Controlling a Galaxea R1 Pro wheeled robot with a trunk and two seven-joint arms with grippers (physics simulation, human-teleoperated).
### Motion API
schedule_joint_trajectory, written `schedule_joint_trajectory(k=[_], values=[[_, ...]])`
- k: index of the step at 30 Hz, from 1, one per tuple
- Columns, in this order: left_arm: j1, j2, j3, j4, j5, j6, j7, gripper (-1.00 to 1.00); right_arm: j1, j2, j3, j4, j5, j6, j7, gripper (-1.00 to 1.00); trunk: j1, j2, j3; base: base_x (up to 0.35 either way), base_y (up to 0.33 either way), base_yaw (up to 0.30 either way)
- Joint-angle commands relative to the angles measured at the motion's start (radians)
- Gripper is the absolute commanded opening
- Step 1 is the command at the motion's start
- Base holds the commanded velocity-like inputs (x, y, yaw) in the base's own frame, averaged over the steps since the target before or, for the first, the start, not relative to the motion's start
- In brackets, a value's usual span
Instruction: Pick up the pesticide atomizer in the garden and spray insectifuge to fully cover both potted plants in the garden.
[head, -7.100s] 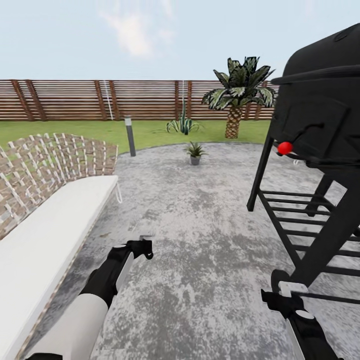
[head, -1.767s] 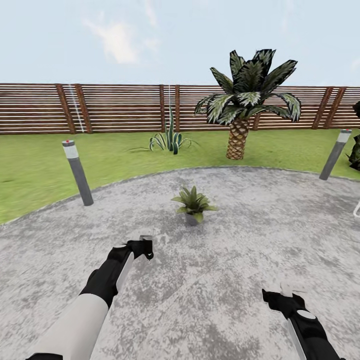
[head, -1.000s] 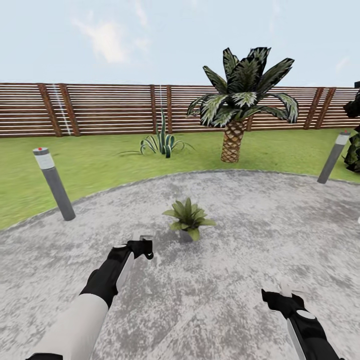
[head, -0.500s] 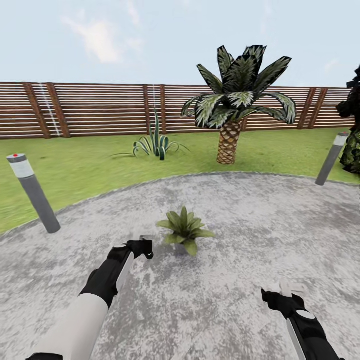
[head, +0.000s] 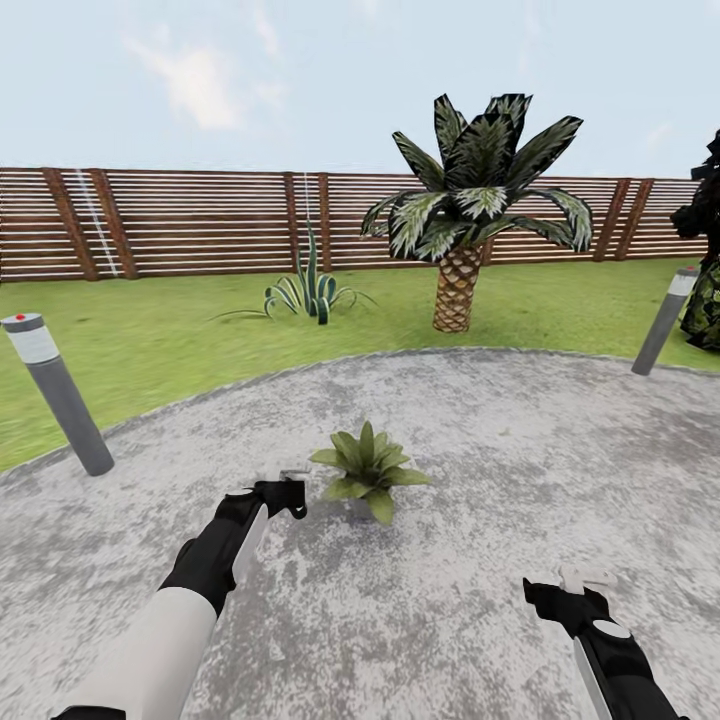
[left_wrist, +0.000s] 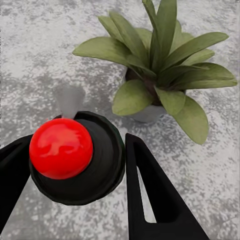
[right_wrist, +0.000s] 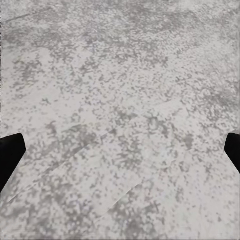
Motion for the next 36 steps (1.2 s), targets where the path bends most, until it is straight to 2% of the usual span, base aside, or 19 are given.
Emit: schedule_joint_trajectory(k=[1, 34, 36], values=[[0.000, 0.000, 0.000, -0.002, 0.001, 0.005, -0.001, -1.00, 0.000, 0.000, 0.000, -0.001, 0.008, 0.006, 0.000, 1.00, -0.001, 0.000, 0.003, 0.000, 0.000, 0.000], [0.000, 0.000, -0.001, -0.001, 0.001, 0.005, -0.001, -1.00, 0.000, 0.002, 0.002, -0.001, 0.015, 0.006, 0.000, 1.00, -0.015, 0.008, 0.131, 0.000, 0.000, 0.000], [0.000, 0.000, -0.001, -0.002, 0.001, 0.005, -0.001, -1.00, 0.000, 0.002, 0.003, -0.001, 0.016, 0.006, 0.000, 1.00, -0.023, 0.022, 0.137, 0.000, 0.000, 0.000]])
